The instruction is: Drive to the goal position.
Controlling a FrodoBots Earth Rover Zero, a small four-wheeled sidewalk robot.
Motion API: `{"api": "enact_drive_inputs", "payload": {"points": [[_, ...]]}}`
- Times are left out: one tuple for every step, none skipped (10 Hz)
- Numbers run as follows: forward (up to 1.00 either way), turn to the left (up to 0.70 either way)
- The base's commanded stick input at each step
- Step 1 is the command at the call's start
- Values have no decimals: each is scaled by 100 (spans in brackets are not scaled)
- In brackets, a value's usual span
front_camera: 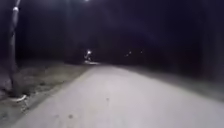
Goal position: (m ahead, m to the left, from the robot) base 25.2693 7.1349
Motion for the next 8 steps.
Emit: {"api": "enact_drive_inputs", "payload": {"points": [[100,0],[100,0],[100,0],[100,0],[100,0],[100,0],[100,0],[100,0]]}}
